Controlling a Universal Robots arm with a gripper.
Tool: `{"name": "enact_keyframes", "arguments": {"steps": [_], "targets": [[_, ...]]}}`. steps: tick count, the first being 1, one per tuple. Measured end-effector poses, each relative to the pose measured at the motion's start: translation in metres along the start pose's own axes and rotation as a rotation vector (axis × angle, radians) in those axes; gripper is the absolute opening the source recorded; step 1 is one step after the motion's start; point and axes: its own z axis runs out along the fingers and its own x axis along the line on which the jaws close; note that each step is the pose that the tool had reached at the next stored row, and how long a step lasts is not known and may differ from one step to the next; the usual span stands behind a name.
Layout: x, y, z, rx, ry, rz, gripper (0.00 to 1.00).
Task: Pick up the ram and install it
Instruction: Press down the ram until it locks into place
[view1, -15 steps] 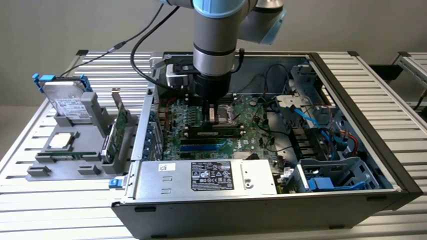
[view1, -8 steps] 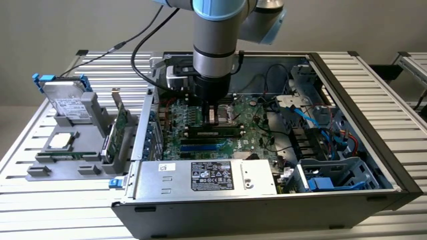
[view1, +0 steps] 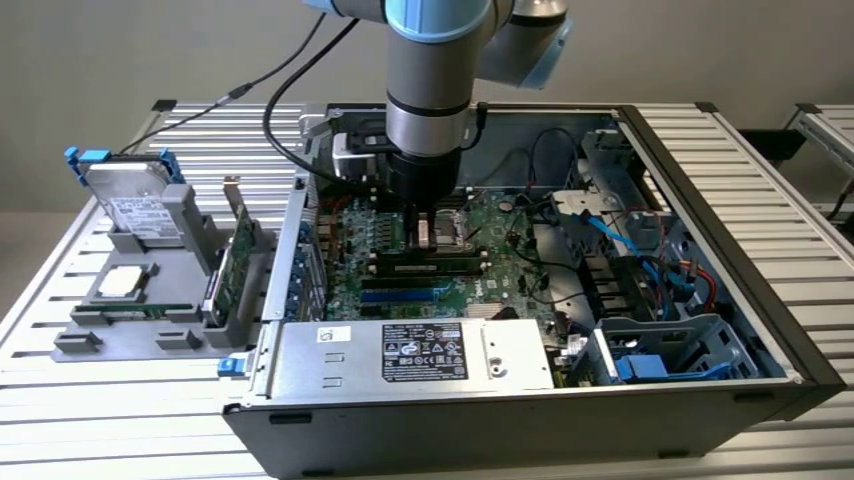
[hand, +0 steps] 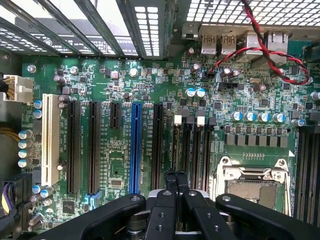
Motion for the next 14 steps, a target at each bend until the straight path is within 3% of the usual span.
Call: {"name": "enact_keyframes", "arguments": {"steps": [7,11,14], "targets": [[-0.0013,0.0000,0.0010,-0.0001,0.0090,0.000,0.10],[-0.0027,0.0001,0.0018,-0.0004,0.0174,0.001,0.10],[-0.0033,0.0000,0.0019,-0.0004,0.0183,0.001,0.10]]}}
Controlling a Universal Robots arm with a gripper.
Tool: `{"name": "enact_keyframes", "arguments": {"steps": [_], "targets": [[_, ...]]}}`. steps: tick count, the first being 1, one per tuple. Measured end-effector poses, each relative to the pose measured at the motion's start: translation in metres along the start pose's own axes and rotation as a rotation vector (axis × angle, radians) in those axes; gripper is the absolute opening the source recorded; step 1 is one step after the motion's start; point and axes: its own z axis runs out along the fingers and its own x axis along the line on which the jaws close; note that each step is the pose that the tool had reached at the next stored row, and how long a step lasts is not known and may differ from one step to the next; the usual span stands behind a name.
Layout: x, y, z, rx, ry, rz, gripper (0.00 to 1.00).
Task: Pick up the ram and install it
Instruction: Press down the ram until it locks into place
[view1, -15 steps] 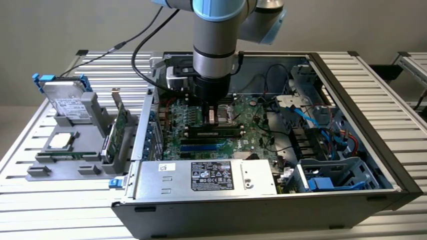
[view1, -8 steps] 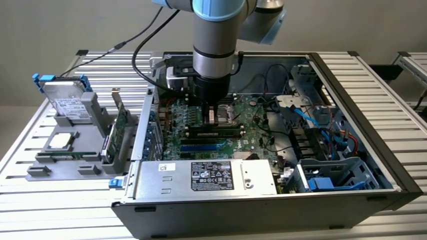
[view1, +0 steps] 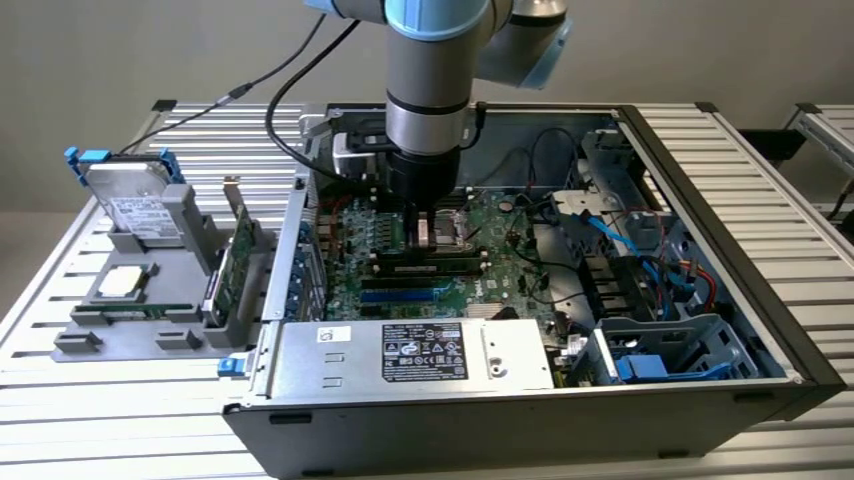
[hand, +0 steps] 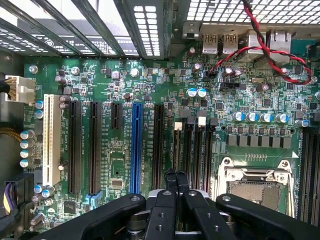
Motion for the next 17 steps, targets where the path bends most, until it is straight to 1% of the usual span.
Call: {"name": "enact_keyframes", "arguments": {"steps": [4,6,9,12,17], "targets": [[0.000,0.0000,-0.0018,0.0006,-0.0011,0.000,0.10],[0.000,0.0000,-0.0040,-0.0003,0.0000,0.000,0.10],[0.000,-0.0016,-0.0087,-0.0018,0.0000,0.000,0.10],[0.000,-0.0064,-0.0126,-0.0047,-0.0001,0.000,0.10],[0.001,-0.0162,-0.0163,-0.0089,-0.0002,0.000,0.10]]}}
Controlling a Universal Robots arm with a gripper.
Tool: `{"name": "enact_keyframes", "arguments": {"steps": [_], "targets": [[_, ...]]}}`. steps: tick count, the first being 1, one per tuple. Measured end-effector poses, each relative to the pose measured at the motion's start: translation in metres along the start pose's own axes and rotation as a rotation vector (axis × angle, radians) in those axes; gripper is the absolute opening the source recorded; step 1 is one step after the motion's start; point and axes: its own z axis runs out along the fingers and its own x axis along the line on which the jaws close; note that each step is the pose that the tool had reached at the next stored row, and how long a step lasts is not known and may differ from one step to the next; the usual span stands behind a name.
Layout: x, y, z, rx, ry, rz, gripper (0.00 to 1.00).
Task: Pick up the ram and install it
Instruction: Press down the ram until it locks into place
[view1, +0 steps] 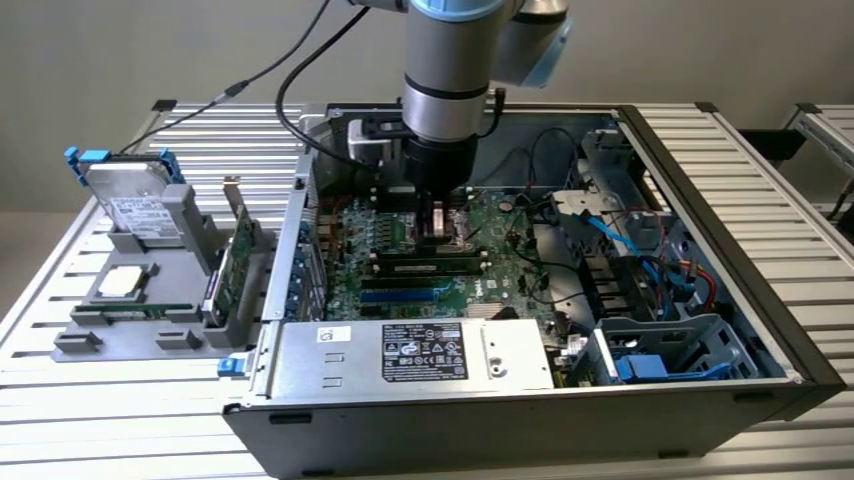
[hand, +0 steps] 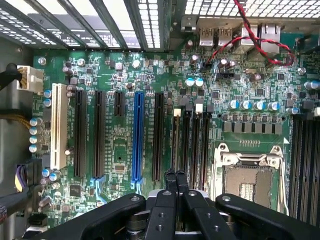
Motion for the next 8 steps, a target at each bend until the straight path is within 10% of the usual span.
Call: {"name": "enact_keyframes", "arguments": {"steps": [8], "targets": [[0.000,-0.0141,-0.0024,-0.0035,0.0000,0.000,0.10]]}}
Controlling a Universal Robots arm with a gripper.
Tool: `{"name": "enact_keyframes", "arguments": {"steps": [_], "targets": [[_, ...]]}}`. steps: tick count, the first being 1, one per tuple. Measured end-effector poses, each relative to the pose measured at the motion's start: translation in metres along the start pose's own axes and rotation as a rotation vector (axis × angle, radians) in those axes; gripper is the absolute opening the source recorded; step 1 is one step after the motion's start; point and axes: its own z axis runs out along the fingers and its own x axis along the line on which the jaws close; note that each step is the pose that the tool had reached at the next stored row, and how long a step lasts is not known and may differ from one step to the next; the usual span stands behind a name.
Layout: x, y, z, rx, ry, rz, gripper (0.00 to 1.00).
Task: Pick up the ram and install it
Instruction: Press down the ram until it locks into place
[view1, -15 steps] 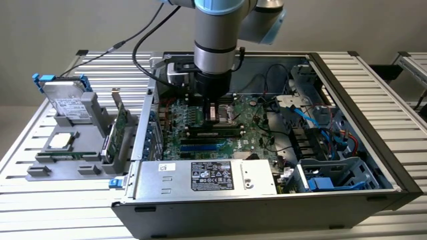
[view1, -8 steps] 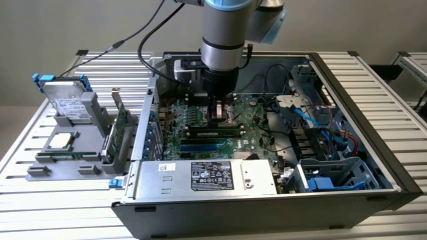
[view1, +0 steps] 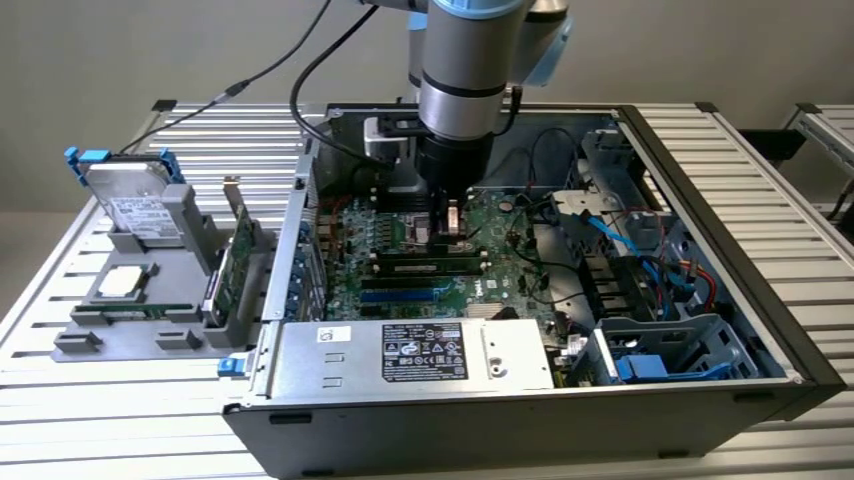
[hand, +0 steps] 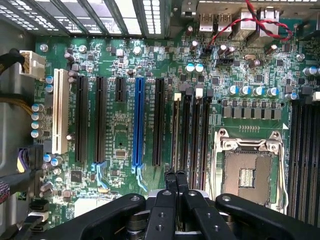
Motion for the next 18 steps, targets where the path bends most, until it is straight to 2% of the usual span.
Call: {"name": "enact_keyframes", "arguments": {"steps": [16,18], "targets": [[0.0000,0.0000,0.0000,-0.0001,0.0000,0.001,0.10],[0.0000,0.0000,0.0004,-0.0007,-0.0016,0.030,0.10]]}}
